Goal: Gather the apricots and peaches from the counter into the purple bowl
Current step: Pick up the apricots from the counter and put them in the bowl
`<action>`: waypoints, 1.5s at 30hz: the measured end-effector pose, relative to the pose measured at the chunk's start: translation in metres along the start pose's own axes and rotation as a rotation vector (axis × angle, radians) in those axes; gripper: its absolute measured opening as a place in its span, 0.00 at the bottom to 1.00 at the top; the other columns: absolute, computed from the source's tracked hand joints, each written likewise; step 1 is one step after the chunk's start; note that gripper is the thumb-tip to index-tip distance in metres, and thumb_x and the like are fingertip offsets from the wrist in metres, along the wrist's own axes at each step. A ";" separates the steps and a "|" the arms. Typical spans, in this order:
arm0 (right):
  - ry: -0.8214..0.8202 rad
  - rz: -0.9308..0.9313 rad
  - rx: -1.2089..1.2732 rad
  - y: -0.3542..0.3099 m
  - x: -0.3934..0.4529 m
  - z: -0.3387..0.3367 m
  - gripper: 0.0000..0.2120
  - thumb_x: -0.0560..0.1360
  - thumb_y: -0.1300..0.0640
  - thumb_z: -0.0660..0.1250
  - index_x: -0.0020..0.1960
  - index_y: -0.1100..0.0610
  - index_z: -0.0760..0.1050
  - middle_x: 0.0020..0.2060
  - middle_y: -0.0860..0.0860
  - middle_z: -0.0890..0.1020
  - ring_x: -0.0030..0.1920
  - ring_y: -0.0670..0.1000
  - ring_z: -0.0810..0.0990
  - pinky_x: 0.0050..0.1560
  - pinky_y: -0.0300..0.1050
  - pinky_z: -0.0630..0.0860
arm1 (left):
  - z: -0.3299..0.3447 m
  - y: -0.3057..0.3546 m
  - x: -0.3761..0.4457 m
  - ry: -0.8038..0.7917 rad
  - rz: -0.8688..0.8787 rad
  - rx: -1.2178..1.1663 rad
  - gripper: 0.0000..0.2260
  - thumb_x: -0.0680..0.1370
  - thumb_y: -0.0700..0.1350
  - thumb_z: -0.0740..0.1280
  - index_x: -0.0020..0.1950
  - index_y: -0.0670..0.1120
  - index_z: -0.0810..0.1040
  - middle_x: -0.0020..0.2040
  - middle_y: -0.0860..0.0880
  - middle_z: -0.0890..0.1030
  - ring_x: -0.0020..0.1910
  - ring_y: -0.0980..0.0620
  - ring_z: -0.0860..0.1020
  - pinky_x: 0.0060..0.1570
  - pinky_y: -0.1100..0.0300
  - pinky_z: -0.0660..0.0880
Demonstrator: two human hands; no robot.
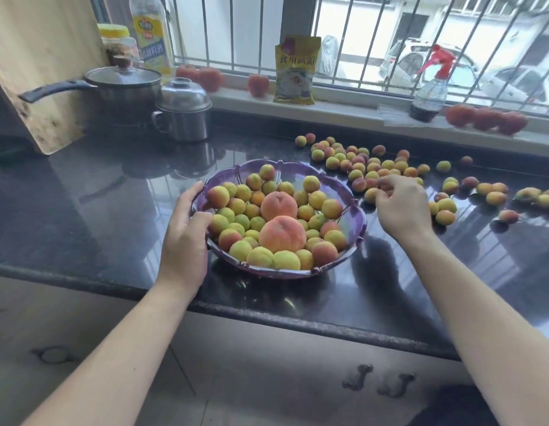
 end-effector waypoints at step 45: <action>-0.760 -0.260 -0.145 -0.118 -0.092 -0.039 0.12 0.76 0.40 0.69 0.55 0.45 0.77 0.41 0.44 0.78 0.41 0.46 0.76 0.38 0.39 0.72 | -0.002 0.006 -0.004 -0.025 0.015 0.011 0.23 0.77 0.57 0.60 0.73 0.66 0.72 0.60 0.71 0.77 0.62 0.61 0.79 0.57 0.60 0.79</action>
Point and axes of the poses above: each hand's wrist, its own x-axis towards the middle knuckle, its own z-axis out of the palm, y = z × x, the point moved 4 cm from there along x, towards the middle knuckle
